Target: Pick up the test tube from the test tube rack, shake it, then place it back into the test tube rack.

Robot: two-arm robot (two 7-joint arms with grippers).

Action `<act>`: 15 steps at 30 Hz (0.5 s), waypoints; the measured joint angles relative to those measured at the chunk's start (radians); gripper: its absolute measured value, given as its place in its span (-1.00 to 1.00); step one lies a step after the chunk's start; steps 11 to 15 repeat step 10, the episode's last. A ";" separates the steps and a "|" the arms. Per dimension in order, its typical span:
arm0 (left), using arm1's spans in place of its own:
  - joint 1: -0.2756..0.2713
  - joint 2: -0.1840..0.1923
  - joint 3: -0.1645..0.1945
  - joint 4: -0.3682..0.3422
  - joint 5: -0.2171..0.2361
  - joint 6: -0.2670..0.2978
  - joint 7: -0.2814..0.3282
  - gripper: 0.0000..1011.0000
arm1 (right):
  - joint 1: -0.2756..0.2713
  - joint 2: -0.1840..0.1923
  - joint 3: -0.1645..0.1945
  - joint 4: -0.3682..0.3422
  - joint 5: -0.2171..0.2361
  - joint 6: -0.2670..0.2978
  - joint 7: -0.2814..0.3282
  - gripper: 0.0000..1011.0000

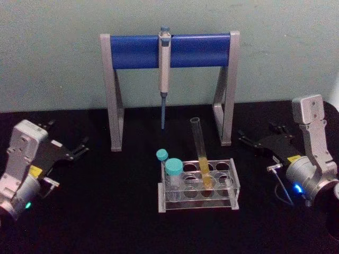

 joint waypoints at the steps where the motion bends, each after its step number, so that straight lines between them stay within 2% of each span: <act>1: 0.000 0.000 0.000 0.000 0.000 0.000 0.000 0.98 | 0.000 0.000 0.000 0.000 0.000 0.000 0.000 0.98; 15: 0.000 0.000 0.000 0.000 0.000 0.000 0.000 0.98 | 0.000 0.000 0.000 0.000 0.000 0.000 0.000 0.98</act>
